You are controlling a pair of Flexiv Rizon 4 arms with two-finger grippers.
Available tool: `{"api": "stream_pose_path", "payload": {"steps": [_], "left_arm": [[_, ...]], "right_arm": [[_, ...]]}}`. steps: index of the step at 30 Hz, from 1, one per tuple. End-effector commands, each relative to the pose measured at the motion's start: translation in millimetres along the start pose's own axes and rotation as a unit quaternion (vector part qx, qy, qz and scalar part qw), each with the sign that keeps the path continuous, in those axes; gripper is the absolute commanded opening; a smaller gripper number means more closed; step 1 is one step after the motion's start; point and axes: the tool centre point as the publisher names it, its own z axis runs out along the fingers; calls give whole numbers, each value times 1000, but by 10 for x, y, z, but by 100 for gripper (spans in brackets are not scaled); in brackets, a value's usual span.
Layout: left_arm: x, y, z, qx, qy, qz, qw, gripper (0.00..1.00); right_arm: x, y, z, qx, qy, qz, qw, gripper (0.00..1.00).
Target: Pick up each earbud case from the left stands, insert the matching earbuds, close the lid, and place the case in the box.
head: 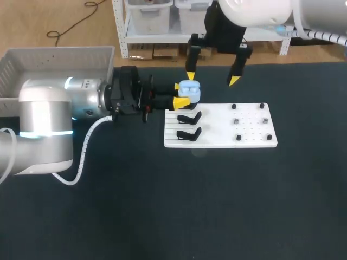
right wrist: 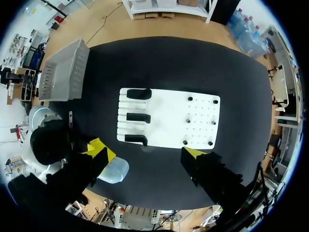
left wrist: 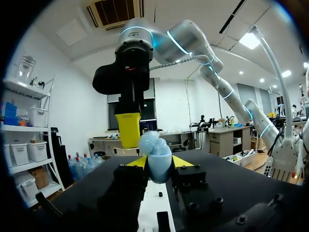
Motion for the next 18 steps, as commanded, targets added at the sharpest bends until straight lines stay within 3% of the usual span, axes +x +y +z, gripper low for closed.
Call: {"api": "stream_pose_path", "payload": {"steps": [1, 3, 7, 13, 18], "left_arm": [[4, 2, -2, 0, 0, 0, 1000, 0], [4, 2, -2, 0, 0, 0, 1000, 0], [4, 2, -2, 0, 0, 0, 1000, 0], [-32, 0, -11, -7, 2, -5, 1000, 0], [-194, 5, -90, -47, 11, -24, 999, 0]], "right_arm": [[71, 11, 5, -1, 0, -2, 1000, 100], [75, 14, 7, 2, -6, -2, 1000, 100], [111, -14, -156, -5, -76, -3, 997, 100], [390, -23, -519, 5, -186, -53, 981, 100], [611, -63, -725, -1, -235, -74, 969, 100]]}}
